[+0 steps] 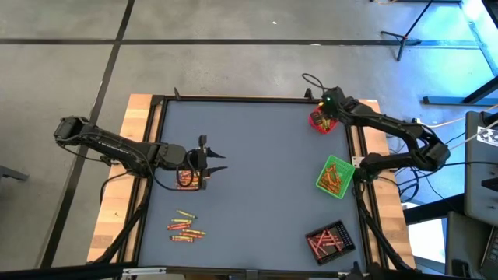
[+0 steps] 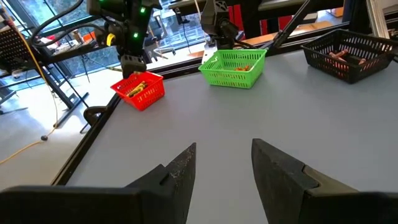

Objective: Sort crayons
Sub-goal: Put the green crayon into the red bin, then put the light green crayon into the red bin

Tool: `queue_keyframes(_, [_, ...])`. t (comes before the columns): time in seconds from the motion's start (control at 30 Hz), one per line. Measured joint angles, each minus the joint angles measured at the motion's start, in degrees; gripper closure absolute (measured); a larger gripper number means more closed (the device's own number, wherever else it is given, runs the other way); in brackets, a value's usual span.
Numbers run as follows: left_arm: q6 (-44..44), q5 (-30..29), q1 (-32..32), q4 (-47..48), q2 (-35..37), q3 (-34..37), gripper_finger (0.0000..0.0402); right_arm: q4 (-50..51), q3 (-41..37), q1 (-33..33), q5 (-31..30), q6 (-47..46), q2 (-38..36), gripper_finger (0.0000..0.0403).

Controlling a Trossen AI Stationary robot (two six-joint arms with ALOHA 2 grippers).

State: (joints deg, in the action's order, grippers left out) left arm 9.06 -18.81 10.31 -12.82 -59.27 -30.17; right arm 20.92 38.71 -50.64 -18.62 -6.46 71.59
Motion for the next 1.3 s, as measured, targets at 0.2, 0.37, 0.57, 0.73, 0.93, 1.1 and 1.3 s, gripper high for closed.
queue_keyframes(0.2, [0.01, -0.02, 0.0, -0.04, -0.01, 0.0, 0.0262, -3.99, -1.65, -2.04, 2.85, 0.92, 0.02, 0.037])
queue_keyframes(0.37, [0.02, -0.02, 0.02, -0.06, -0.02, 0.0, 0.0262, -4.55, -1.95, -1.99, 2.86, 0.92, 0.02, 0.037])
queue_keyframes(0.57, [0.02, -0.02, 0.02, -0.06, -0.02, 0.0, 0.0262, 0.11, -1.95, -1.91, 5.05, 0.84, 0.02, 0.037])
queue_keyframes(0.73, [0.0, -0.02, 0.01, -0.06, -0.02, 0.0, 0.0263, 0.33, -1.98, -1.91, 5.23, 0.81, 0.04, 0.033])
queue_keyframes(0.93, [0.0, -0.02, 0.02, -0.06, -0.02, 0.0, 0.0263, 0.62, -1.37, -1.8, 5.37, 0.92, -0.58, 0.0239])
queue_keyframes(1.1, [-0.13, -0.02, 0.0, 0.07, -0.02, 0.0, 0.0263, -3.31, -0.67, 3.81, 7.26, 0.76, -5.53, 0.0214])
queue_keyframes(1.3, [-3.6, -3.59, 0.04, 7.03, -0.02, -0.04, 0.0263, -14.46, -0.64, 18.01, 12.42, 1.41, -9.6, 0.0213])
